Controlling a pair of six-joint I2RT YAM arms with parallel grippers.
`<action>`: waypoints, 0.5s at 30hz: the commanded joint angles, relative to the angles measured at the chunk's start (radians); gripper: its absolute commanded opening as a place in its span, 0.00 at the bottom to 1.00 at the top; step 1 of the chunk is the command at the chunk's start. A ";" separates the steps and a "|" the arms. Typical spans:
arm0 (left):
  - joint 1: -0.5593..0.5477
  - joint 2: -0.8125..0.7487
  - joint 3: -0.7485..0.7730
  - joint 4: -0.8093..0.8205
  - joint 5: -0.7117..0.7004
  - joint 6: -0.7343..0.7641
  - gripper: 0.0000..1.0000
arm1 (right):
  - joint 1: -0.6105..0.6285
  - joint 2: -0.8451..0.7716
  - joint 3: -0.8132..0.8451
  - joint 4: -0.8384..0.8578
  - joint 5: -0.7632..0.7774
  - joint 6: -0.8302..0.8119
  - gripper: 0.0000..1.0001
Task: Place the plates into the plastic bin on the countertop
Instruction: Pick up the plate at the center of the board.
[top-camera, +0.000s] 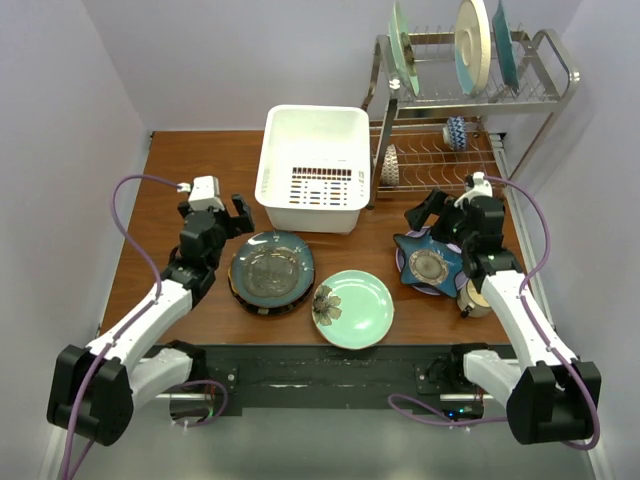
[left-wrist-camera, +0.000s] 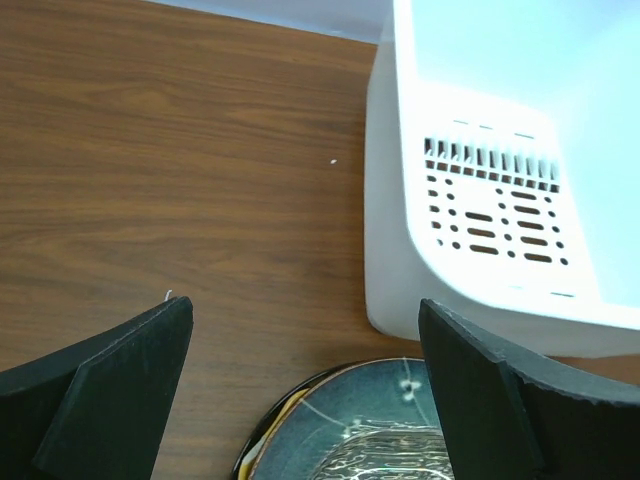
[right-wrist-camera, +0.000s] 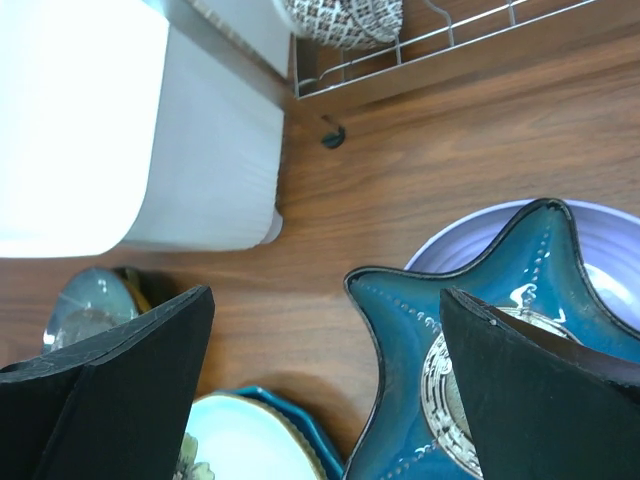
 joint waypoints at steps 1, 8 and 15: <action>0.005 0.001 0.119 -0.077 0.095 0.000 1.00 | -0.001 -0.040 0.036 -0.055 -0.074 -0.059 0.99; 0.002 -0.030 0.245 -0.199 0.277 -0.064 1.00 | -0.001 -0.067 0.069 -0.156 -0.107 -0.083 0.99; 0.004 -0.100 0.202 -0.249 0.460 -0.166 0.99 | 0.001 -0.053 0.076 -0.248 -0.233 -0.090 0.99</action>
